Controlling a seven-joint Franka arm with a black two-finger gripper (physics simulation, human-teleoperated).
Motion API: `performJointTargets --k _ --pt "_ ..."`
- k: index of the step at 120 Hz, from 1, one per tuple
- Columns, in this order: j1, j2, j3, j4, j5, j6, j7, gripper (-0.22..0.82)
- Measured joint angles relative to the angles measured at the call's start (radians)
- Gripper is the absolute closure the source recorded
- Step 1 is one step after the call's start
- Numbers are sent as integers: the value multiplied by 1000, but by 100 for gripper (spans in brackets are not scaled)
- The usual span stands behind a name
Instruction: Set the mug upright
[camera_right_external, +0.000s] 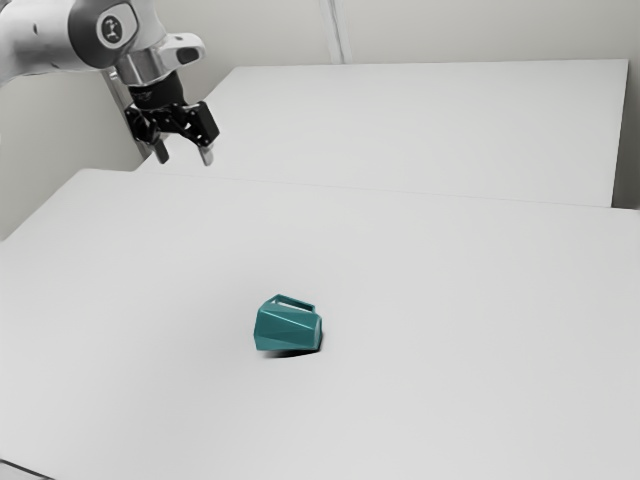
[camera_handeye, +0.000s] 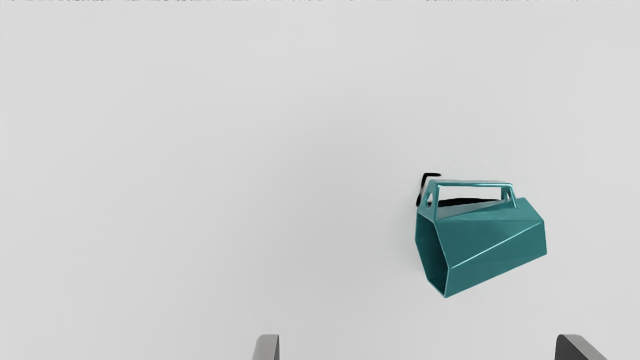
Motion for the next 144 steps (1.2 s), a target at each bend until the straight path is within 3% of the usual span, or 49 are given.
performJointTargets --k 29,90,119,144 --pt "-11 11 9 -32 -69 6 12 0" --pt "-2 16 245 -402 -573 20 63 0" --pt "-6 23 260 -560 -716 62 162 0" --pt "-8 37 260 -616 -770 97 247 0"
